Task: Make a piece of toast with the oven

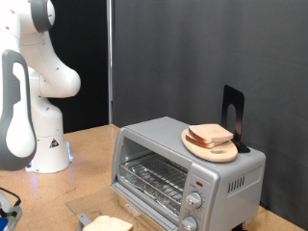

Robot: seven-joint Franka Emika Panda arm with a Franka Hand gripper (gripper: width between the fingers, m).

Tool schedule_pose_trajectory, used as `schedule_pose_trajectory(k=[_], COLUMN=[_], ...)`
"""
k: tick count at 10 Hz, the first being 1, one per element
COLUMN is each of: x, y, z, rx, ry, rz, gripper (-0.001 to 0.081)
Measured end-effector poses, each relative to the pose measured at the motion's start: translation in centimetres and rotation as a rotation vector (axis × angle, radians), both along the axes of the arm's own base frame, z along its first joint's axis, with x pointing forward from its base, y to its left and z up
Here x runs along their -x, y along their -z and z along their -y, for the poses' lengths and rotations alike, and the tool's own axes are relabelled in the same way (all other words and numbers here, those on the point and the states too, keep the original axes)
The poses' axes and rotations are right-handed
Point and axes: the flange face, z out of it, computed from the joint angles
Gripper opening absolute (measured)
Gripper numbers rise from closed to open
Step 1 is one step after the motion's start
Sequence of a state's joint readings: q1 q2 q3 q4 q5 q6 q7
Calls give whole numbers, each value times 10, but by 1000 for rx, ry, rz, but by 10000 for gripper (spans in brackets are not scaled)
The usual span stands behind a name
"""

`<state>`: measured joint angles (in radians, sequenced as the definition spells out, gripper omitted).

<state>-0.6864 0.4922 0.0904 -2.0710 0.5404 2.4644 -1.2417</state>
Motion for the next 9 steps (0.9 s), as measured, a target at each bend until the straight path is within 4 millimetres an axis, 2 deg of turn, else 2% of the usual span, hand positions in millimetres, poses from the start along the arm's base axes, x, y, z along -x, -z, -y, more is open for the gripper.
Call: schedule_pose_trajectory(k=[4, 9], x=[-1, 1], y=[-7, -15], z=[-14, -44], rx=[-32, -48], ry=[-46, -70], rz=[5, -6], gripper=[448, 448])
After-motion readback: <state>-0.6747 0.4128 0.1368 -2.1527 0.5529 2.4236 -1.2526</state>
